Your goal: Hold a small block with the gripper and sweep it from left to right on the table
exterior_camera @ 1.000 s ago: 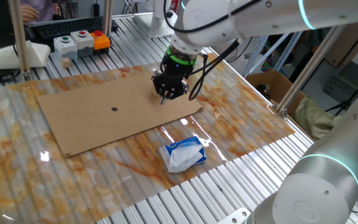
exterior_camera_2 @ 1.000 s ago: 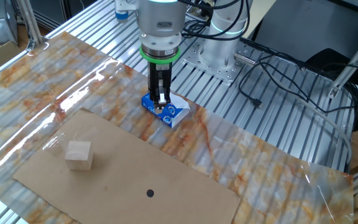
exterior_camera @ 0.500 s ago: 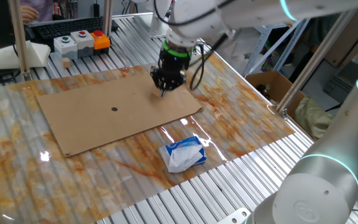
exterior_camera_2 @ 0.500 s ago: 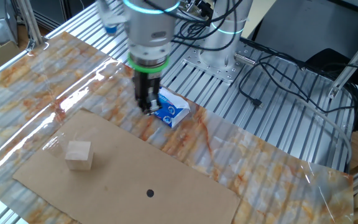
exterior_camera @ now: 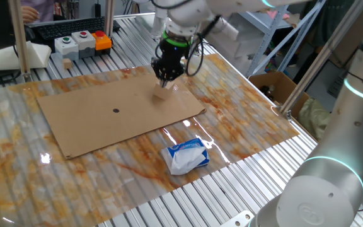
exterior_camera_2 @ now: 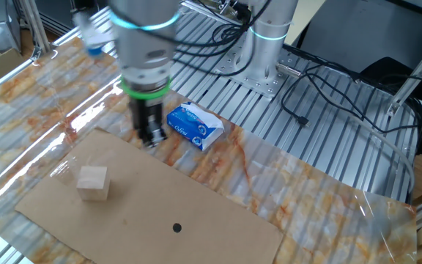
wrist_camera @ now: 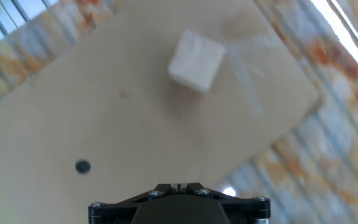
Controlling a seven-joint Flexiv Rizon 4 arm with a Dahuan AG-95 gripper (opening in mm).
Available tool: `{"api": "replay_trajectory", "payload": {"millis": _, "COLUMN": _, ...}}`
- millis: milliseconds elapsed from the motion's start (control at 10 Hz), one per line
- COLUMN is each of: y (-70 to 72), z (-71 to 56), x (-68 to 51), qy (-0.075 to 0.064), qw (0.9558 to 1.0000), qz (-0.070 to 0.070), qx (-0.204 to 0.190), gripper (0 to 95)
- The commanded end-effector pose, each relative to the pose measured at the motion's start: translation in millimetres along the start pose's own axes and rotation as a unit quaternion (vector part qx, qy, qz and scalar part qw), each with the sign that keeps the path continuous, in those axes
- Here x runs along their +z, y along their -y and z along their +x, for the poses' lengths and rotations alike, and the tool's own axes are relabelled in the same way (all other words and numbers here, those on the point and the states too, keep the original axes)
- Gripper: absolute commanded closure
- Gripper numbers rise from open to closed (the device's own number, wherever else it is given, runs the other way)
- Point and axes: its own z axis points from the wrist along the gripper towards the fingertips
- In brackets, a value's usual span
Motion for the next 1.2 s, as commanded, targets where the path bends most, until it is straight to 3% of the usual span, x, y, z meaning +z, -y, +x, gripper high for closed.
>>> {"api": "replay_trajectory", "payload": {"millis": 100, "y": -0.4, "z": -9.8, "x": 1.3, "qy": -0.002, "qw": 1.0000, "qz": 0.001, "qx": -0.003, "gripper": 95.0}}
{"api": "replay_trajectory", "payload": {"millis": 500, "y": 5.2, "z": -50.3, "x": 3.8, "qy": -0.004, "qw": 0.9993, "qz": 0.002, "qx": -0.036, "gripper": 95.0}}
{"api": "replay_trajectory", "payload": {"millis": 800, "y": 13.3, "z": -54.2, "x": 8.2, "qy": -0.001, "qw": 0.9987, "qz": 0.001, "qx": -0.051, "gripper": 95.0}}
{"api": "replay_trajectory", "payload": {"millis": 900, "y": 22.2, "z": -55.4, "x": 14.4, "qy": -0.001, "qw": 0.9980, "qz": 0.000, "qx": -0.063, "gripper": 95.0}}
{"api": "replay_trajectory", "payload": {"millis": 1200, "y": 25.7, "z": -55.7, "x": 17.7, "qy": 0.002, "qw": 0.9975, "qz": -0.001, "qx": -0.070, "gripper": 95.0}}
